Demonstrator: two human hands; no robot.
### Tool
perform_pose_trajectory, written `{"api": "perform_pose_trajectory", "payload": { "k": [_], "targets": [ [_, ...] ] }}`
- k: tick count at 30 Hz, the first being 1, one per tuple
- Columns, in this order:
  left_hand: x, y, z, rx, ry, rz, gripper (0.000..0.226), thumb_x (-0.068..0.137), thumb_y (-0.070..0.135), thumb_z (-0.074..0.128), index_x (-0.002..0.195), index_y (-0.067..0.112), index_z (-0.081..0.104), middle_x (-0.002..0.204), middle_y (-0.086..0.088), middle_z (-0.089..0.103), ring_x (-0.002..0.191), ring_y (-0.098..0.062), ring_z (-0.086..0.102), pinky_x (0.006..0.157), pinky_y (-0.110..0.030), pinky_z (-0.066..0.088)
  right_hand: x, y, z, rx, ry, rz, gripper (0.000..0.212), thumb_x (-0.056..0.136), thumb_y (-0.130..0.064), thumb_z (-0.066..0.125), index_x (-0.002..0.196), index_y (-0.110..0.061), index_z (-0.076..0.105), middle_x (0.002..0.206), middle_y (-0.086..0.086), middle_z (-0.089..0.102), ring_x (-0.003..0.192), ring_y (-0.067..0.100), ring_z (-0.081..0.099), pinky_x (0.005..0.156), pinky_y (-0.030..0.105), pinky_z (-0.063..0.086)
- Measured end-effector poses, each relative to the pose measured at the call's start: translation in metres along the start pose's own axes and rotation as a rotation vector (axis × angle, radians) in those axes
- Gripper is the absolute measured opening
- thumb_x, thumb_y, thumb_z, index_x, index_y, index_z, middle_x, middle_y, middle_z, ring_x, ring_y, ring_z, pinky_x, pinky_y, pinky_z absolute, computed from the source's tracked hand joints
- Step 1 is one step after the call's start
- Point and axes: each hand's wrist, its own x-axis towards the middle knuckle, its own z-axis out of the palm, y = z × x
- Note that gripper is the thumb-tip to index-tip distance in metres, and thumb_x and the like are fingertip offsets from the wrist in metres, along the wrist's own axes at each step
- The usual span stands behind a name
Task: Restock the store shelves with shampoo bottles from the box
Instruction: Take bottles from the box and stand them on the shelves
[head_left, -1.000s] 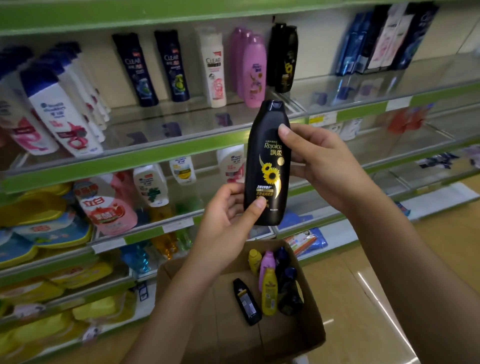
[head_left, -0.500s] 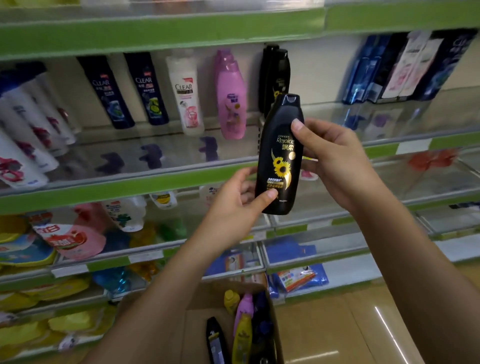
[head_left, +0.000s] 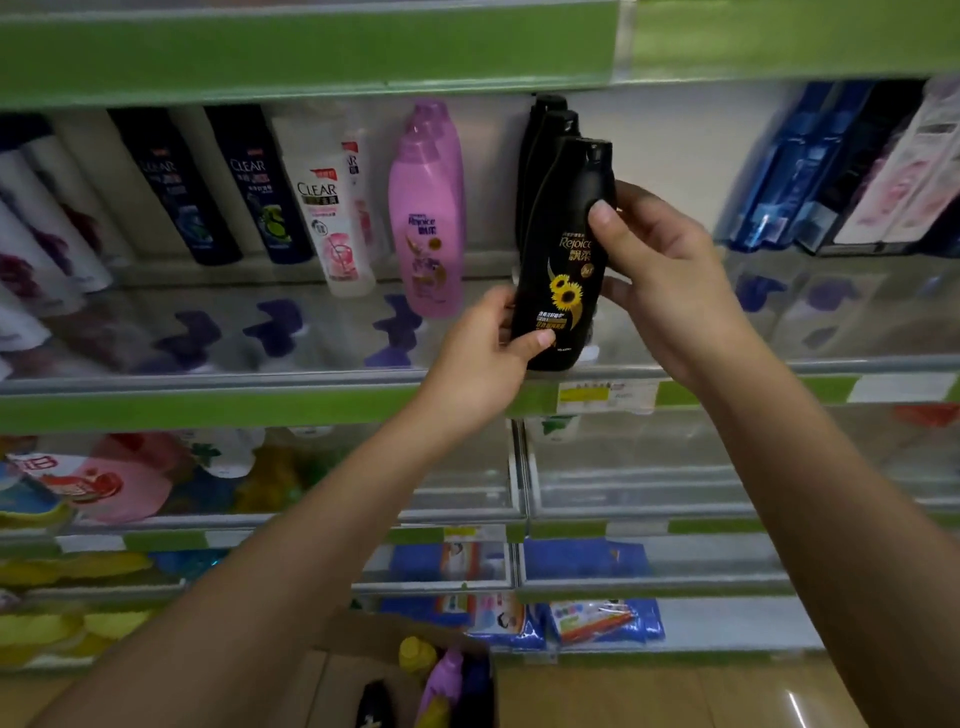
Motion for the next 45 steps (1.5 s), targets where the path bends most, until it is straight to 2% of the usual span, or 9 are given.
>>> {"api": "perform_pose_trajectory", "payload": {
  "k": [7, 13, 17, 20, 23, 25, 31, 39, 45],
  "targets": [
    [0.036, -0.011, 0.008, 0.098, 0.04, -0.011, 0.034, 0.087, 0.008, 0.064, 0.119, 0.003, 0.053, 0.113, -0.008, 0.066, 0.104, -0.017, 0.063, 0.092, -0.027, 0.049, 0.031, 0.026, -0.01, -0.038, -0.064, -0.047, 0.033, 0.098, -0.008, 0.05, 0.131, -0.004, 0.053, 0.113, 0.002, 0.067, 0.107, 0.013, 0.065, 0.098, 0.038, 0.051],
    [0.059, -0.015, 0.009, 0.207, 0.034, -0.007, 0.033, 0.087, 0.01, 0.065, 0.119, 0.008, 0.056, 0.114, -0.007, 0.066, 0.108, -0.018, 0.061, 0.097, -0.036, 0.047, 0.046, 0.038, -0.014, -0.116, -0.058, -0.129, 0.034, 0.095, -0.015, 0.054, 0.129, -0.01, 0.054, 0.121, 0.007, 0.065, 0.116, 0.02, 0.061, 0.104, 0.043, 0.047],
    [0.071, -0.02, 0.011, 0.266, 0.045, 0.022, 0.032, 0.089, 0.011, 0.062, 0.12, 0.01, 0.052, 0.118, -0.007, 0.063, 0.111, -0.019, 0.058, 0.094, -0.029, 0.045, 0.056, 0.046, -0.017, -0.148, -0.042, -0.172, 0.034, 0.097, -0.013, 0.054, 0.13, -0.011, 0.055, 0.12, 0.007, 0.066, 0.113, 0.016, 0.063, 0.1, 0.04, 0.05],
    [0.079, -0.024, 0.013, 0.267, 0.054, 0.021, 0.033, 0.09, 0.009, 0.061, 0.12, 0.01, 0.05, 0.118, -0.009, 0.062, 0.111, -0.021, 0.058, 0.096, -0.034, 0.047, 0.062, 0.05, -0.019, -0.14, -0.014, -0.176, 0.036, 0.097, -0.009, 0.053, 0.134, -0.008, 0.052, 0.118, 0.005, 0.066, 0.107, 0.01, 0.064, 0.094, 0.031, 0.052],
    [0.086, -0.026, 0.015, 0.272, 0.053, 0.039, 0.033, 0.09, 0.008, 0.06, 0.12, 0.009, 0.05, 0.119, -0.009, 0.062, 0.111, -0.021, 0.057, 0.093, -0.028, 0.045, 0.068, 0.052, -0.02, -0.15, -0.004, -0.163, 0.036, 0.098, -0.009, 0.052, 0.134, -0.01, 0.051, 0.109, -0.006, 0.068, 0.099, 0.003, 0.066, 0.088, 0.025, 0.053],
    [0.089, -0.027, 0.016, 0.266, 0.048, 0.042, 0.033, 0.09, 0.008, 0.06, 0.121, 0.009, 0.049, 0.12, -0.009, 0.061, 0.112, -0.021, 0.056, 0.09, -0.024, 0.043, 0.071, 0.052, -0.021, -0.177, -0.008, -0.164, 0.036, 0.098, -0.01, 0.052, 0.134, -0.01, 0.052, 0.106, -0.01, 0.068, 0.097, 0.003, 0.067, 0.088, 0.026, 0.053],
    [0.098, -0.031, 0.02, 0.302, 0.07, 0.058, 0.036, 0.088, 0.01, 0.063, 0.121, 0.007, 0.05, 0.118, -0.012, 0.062, 0.112, -0.025, 0.058, 0.095, -0.034, 0.046, 0.079, 0.053, -0.025, -0.264, 0.002, -0.177, 0.038, 0.099, -0.017, 0.053, 0.136, -0.009, 0.053, 0.111, -0.006, 0.067, 0.1, 0.006, 0.067, 0.093, 0.036, 0.054],
    [0.101, -0.033, 0.022, 0.297, 0.08, 0.06, 0.035, 0.088, 0.011, 0.063, 0.121, 0.007, 0.05, 0.116, -0.009, 0.063, 0.11, -0.022, 0.058, 0.09, -0.026, 0.044, 0.081, 0.055, -0.026, -0.281, 0.001, -0.164, 0.039, 0.099, -0.017, 0.052, 0.138, -0.008, 0.05, 0.113, -0.006, 0.067, 0.102, 0.005, 0.066, 0.092, 0.031, 0.054],
    [0.097, -0.03, 0.02, 0.262, 0.058, 0.048, 0.036, 0.088, 0.013, 0.063, 0.121, 0.009, 0.049, 0.118, -0.008, 0.063, 0.11, -0.022, 0.06, 0.096, -0.034, 0.047, 0.077, 0.053, -0.022, -0.261, 0.022, -0.153, 0.037, 0.097, -0.023, 0.054, 0.133, -0.012, 0.053, 0.122, 0.001, 0.065, 0.114, 0.013, 0.062, 0.101, 0.04, 0.049]
  ]
}}
